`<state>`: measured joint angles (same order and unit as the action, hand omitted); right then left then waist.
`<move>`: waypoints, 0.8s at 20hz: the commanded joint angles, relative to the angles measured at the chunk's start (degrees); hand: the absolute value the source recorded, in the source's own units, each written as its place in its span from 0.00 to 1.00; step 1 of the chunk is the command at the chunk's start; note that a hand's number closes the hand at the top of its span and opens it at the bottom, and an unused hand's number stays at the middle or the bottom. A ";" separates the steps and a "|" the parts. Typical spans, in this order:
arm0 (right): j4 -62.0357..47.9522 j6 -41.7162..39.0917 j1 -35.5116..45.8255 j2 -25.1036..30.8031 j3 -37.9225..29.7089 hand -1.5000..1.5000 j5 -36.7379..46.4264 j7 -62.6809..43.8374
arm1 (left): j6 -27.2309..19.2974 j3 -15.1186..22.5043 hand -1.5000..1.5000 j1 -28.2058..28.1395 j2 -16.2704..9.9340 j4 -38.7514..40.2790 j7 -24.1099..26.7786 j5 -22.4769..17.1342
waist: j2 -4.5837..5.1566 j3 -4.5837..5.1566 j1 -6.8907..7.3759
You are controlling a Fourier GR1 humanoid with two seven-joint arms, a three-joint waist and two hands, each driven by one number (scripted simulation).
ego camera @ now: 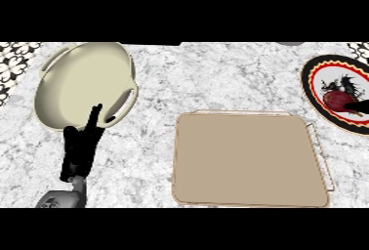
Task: Pick the pear from the tray and place it in the plate
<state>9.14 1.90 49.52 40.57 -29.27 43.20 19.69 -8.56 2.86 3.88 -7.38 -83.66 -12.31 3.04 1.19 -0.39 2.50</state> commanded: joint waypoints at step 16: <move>0.04 -17.01 -8.44 3.61 -16.34 0.00 -18.76 17.92 | -0.25 -0.51 0.50 0.51 0.37 1.25 1.01 0.79 | 0.20 0.00 0.26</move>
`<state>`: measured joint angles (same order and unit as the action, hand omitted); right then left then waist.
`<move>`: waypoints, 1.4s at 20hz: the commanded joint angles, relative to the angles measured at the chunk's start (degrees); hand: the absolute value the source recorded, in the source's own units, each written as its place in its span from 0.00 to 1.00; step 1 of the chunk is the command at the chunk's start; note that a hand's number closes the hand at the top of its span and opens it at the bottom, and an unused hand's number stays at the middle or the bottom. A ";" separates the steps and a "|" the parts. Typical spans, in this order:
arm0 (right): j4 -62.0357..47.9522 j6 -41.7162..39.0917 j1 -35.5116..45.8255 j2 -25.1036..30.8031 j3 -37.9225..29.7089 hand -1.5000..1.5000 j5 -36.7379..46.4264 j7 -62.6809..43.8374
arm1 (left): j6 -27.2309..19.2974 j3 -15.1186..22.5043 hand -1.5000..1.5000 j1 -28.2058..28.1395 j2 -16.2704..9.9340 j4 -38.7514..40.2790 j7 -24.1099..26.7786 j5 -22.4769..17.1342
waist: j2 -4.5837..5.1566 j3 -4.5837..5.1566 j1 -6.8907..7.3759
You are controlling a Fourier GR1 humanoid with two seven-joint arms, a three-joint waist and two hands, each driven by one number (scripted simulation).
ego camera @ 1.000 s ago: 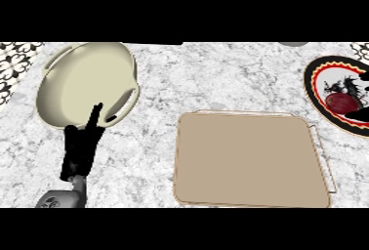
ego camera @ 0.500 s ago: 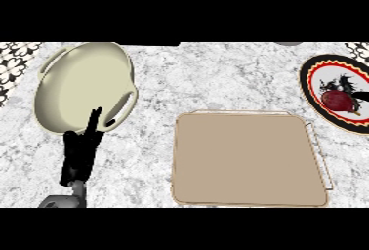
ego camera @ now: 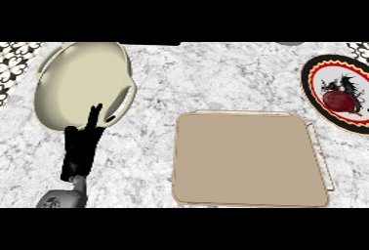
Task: Pick the pear from the tray and place it in the plate
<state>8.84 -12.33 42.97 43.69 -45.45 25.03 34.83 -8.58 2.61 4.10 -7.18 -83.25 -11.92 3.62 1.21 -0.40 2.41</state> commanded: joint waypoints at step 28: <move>-0.03 8.95 -4.62 -0.69 2.44 0.00 0.69 0.39 | 1.21 -1.57 0.50 0.25 0.48 2.52 1.36 -0.44 | 0.25 0.01 0.72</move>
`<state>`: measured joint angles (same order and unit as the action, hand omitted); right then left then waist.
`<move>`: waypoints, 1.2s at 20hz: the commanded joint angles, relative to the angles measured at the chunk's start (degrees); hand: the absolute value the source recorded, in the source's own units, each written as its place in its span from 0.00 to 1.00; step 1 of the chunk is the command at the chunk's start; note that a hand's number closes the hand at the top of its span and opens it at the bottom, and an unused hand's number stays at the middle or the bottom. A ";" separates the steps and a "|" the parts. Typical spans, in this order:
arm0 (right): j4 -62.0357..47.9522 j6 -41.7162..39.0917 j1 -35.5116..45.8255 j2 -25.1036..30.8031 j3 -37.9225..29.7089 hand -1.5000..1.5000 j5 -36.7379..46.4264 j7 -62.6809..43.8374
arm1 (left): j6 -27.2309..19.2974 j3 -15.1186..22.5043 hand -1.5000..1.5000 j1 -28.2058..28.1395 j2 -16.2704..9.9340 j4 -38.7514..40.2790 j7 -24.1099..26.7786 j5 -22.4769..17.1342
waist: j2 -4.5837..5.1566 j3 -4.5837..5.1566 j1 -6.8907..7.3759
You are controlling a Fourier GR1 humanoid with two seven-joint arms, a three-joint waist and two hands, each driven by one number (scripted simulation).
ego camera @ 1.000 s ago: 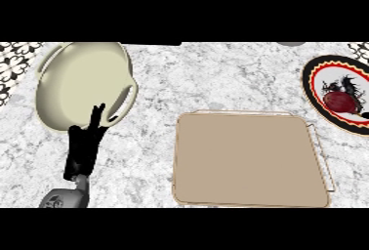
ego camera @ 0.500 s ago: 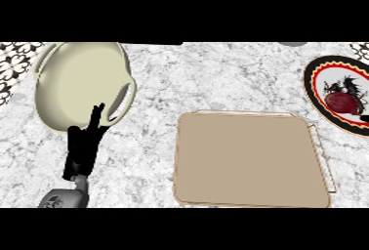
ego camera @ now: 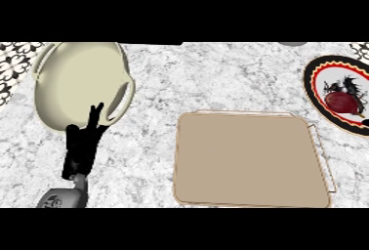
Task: Pick the pear from the tray and place it in the plate
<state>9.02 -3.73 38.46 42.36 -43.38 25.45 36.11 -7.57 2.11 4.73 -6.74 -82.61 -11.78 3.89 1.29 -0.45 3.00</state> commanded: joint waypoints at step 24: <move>-0.55 3.53 -8.19 5.61 -4.02 0.00 -3.82 1.74 | 0.70 -1.32 0.50 1.42 -0.05 0.67 -1.11 -0.63 | 0.32 -0.15 -0.20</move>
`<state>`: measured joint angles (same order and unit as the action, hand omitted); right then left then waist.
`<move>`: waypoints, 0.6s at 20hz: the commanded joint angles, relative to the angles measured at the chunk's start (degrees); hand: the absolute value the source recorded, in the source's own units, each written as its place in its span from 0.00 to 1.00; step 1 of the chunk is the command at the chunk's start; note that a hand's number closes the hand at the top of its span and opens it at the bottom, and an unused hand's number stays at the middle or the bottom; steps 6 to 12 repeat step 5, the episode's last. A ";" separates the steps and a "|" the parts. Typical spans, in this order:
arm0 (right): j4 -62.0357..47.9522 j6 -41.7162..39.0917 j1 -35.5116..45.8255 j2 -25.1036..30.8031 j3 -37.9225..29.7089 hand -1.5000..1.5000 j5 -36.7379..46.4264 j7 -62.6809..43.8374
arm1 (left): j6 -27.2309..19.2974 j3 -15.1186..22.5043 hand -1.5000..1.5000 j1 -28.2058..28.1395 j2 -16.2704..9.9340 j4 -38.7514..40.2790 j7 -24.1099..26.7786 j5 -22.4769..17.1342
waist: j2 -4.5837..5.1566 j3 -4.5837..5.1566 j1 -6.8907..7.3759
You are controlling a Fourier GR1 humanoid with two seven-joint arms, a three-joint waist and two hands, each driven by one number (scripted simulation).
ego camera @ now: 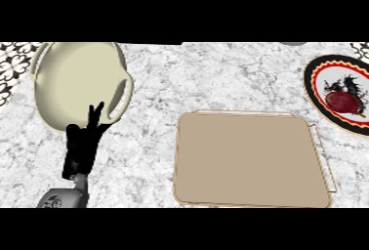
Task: Pick the pear from the tray and place it in the plate
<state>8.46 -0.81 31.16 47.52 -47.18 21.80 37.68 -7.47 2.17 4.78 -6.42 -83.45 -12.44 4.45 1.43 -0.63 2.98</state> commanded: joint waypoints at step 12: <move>-0.30 2.42 -4.36 -0.21 -0.73 0.00 -0.51 2.12 | -0.09 -0.32 0.50 -1.42 0.05 -0.23 0.42 -0.07 | -0.07 -0.01 -0.03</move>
